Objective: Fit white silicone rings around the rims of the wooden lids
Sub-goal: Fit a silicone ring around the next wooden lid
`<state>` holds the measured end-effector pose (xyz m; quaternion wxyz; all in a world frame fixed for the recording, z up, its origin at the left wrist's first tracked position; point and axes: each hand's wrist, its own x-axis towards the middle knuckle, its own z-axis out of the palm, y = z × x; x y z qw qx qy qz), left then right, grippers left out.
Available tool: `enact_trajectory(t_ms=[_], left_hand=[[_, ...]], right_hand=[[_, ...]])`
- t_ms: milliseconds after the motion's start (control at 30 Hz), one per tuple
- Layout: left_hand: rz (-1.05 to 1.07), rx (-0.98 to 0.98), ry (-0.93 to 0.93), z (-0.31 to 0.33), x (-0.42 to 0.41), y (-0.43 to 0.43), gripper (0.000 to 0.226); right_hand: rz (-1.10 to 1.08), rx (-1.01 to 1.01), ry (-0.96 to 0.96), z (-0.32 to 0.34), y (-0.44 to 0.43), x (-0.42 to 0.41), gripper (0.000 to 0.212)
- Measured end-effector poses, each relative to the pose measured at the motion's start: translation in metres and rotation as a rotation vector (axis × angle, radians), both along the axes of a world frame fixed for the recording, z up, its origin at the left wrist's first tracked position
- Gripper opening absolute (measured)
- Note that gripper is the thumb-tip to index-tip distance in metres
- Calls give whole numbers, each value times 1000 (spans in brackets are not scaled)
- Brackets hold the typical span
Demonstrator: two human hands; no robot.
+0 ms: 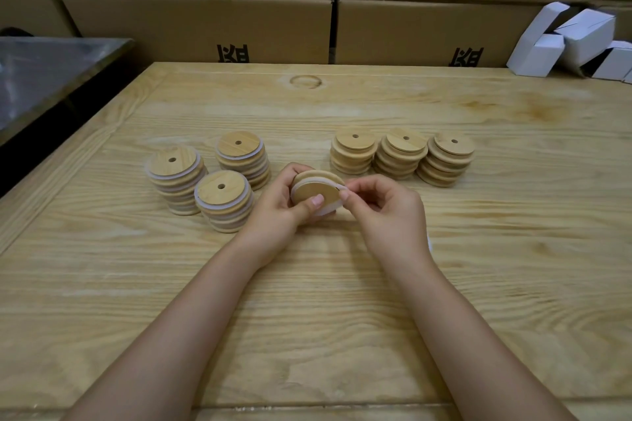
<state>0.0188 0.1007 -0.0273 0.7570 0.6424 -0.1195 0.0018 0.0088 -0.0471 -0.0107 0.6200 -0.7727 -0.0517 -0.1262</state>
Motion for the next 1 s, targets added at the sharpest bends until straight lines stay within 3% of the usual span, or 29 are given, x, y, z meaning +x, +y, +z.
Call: enact_trajectory(t_ms=[200, 367, 567, 833, 1000], left_hand=[[-121, -155, 91, 1, -1, 4, 25], [-119, -166, 99, 1, 1, 6, 23], [-125, -95, 85, 1, 0, 4, 25], [-30, 55, 5, 3, -3, 0, 24], [49, 79, -22, 2, 0, 2, 22]], right_hand=[[132, 157, 37, 8, -6, 3, 21], [155, 93, 20, 6, -3, -2, 18], [15, -11, -17, 7, 2, -8, 17], [-100, -207, -211, 6, 0, -9, 10], [-90, -152, -196, 6, -1, -9, 11]])
